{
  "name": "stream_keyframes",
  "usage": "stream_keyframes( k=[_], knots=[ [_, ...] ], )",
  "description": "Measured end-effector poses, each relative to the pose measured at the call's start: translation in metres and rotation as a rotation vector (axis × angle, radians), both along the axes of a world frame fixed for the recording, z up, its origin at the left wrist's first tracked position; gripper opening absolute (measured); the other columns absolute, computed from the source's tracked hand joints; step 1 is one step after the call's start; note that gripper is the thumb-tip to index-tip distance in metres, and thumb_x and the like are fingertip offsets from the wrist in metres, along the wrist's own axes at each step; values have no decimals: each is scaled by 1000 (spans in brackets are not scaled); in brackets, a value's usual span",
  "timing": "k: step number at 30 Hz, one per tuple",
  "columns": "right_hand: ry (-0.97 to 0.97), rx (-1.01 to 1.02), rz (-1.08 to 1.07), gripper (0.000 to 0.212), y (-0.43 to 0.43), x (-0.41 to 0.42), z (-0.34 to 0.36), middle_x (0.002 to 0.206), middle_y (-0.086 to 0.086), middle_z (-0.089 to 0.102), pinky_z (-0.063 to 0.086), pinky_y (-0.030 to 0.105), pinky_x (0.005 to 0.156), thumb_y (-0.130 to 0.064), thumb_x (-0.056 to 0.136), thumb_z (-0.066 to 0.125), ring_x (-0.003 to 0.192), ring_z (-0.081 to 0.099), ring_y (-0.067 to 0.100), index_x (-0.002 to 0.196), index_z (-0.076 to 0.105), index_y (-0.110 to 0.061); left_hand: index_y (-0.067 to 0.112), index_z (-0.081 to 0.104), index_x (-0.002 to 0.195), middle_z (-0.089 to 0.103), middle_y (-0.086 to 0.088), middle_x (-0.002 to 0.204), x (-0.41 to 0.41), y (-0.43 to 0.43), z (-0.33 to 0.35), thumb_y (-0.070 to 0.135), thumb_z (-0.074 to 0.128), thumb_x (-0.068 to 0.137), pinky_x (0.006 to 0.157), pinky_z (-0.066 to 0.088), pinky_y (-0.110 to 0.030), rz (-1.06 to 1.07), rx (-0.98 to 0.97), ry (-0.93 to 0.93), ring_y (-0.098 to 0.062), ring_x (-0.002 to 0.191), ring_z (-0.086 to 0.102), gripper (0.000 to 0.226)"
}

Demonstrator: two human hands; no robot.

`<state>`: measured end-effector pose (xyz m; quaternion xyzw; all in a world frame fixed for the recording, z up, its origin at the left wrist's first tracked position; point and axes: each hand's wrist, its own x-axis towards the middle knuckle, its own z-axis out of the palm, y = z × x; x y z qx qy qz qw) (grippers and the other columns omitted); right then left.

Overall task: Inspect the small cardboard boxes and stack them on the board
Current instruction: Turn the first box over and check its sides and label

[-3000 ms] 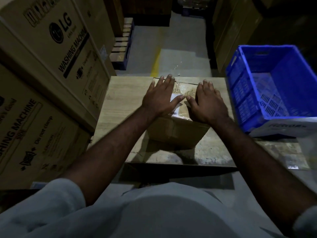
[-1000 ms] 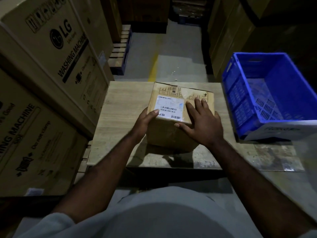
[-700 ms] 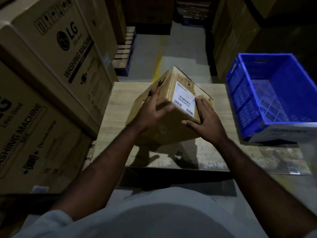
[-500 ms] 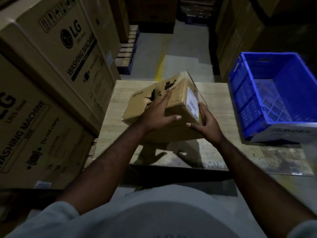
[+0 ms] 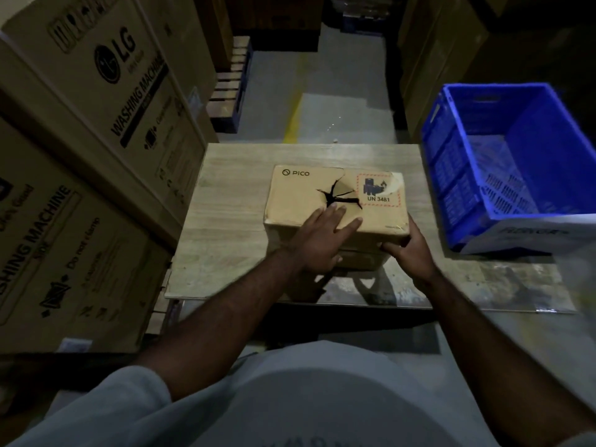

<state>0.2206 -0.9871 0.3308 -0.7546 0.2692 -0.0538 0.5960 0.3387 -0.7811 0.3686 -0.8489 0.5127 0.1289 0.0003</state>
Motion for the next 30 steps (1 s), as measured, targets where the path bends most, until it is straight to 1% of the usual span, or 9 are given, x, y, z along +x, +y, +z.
stream_keyframes(
  k=[3,5,8,9,11,15,17,21,30],
  knots=[
    [-12,-116,46,92,-1,-7,0,144,-9,59,51,35,105,-2,84,81,130,57,6,158,35,-31,24,1,164,-3,-18,170,1,2,0,42,66,94,128,2,-46,52,-44,3,-35,157,-4,97],
    [-31,-272,76,99,0,-7,4,156,-4,48,45,41,113,-9,82,84,142,47,14,161,28,-31,23,1,164,-5,-16,171,5,7,1,46,65,94,126,0,-46,124,-80,3,-34,157,-4,99],
    [32,-544,154,110,3,-3,16,174,3,13,20,51,128,-23,86,82,160,13,21,167,8,-27,23,-3,164,-7,-15,171,18,19,3,56,64,92,125,1,-48,242,-72,-20,-34,157,-6,104],
    [47,-643,193,108,6,-2,20,175,3,6,12,51,128,-30,89,80,161,5,22,167,5,-26,23,-4,164,-8,-15,171,23,24,4,58,64,91,126,1,-50,278,-60,-29,-35,157,-6,106],
    [37,-839,274,103,11,6,29,175,5,2,4,49,128,-44,92,73,161,-2,23,167,6,-21,21,-4,163,-9,-17,170,34,33,5,63,64,89,126,3,-51,333,-30,-50,-38,157,-6,109],
    [141,-997,355,109,21,25,39,175,9,-1,1,46,126,-65,92,63,161,-2,28,167,4,-12,19,-7,163,-12,-22,169,45,48,-2,71,64,83,126,1,-49,385,46,-99,-40,156,-8,119],
    [224,-1076,369,115,24,31,36,174,15,5,7,50,128,-71,88,63,161,5,32,165,7,-6,19,-8,163,-13,-22,169,44,51,-7,74,66,80,126,0,-49,377,54,-125,-40,156,-9,123],
    [333,-1229,404,118,27,34,29,172,21,11,14,52,127,-72,84,66,159,11,35,163,15,-1,20,-7,164,-14,-20,169,42,49,-13,75,66,78,127,1,-50,399,21,-132,-38,157,-10,125],
    [413,-1296,422,124,31,36,30,171,24,12,17,54,127,-79,81,64,159,14,37,162,14,0,20,-7,163,-14,-20,169,42,50,-15,75,63,82,126,-1,-50,369,11,-134,-37,156,-11,120]
  ],
)
